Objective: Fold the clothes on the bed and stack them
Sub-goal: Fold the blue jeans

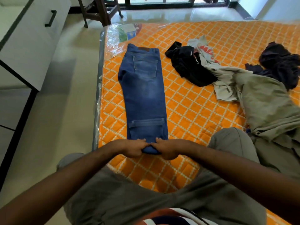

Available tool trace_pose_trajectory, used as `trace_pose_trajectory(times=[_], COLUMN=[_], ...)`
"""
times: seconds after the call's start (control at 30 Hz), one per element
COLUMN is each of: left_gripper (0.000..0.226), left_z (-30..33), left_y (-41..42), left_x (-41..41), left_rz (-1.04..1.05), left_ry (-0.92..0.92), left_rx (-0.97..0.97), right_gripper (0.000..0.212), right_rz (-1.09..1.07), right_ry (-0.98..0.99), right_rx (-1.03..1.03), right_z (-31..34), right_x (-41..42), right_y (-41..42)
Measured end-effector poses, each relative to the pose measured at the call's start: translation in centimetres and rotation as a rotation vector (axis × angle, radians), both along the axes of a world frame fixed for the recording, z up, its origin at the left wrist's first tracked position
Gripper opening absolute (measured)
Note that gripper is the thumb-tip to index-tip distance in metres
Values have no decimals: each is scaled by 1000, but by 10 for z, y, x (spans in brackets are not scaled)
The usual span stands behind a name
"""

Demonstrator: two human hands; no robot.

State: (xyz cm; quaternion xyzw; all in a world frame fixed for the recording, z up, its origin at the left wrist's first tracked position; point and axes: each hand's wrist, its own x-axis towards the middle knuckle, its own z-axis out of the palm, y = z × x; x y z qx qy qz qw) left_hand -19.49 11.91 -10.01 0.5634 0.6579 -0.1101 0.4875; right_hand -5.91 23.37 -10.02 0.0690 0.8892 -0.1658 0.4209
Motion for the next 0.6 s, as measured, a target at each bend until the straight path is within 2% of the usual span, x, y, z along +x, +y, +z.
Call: trace_pose_trajectory(times=[0.1,0.17,0.23,0.3,0.4,0.47,0.53,0.6], left_gripper=[40,33,31,27,26,28,25,30], left_z=[32,45,56,69,97,110,110,94], left_y=[-10,-12,-10,-2,18,37,53,63], left_x=[18,25,23,12,-22,-49,-75,-93], left_rz=[76,120,127,80,45,83,156,222], left_ry=[-235,-318,-354,-346,-188,-58,99,396], left_rx=[-127,-203,-219,-160,64,232,454,741], right_gripper=[37,16,21,17,32,34,38,41], right_rz=[40,52,93,90,-33,-85,-106,-161], right_ry=[-156,-245,-273,-209,-50,53,225,462], right_rx=[-166,-185,-224,-284,-317,-233,-64,226], right_z=[38,60,82,95,111,120,124,114], right_x=[14,19,17,11,-10,-33,-59,-77], right_y=[0,3,9,21,54,83,109,122])
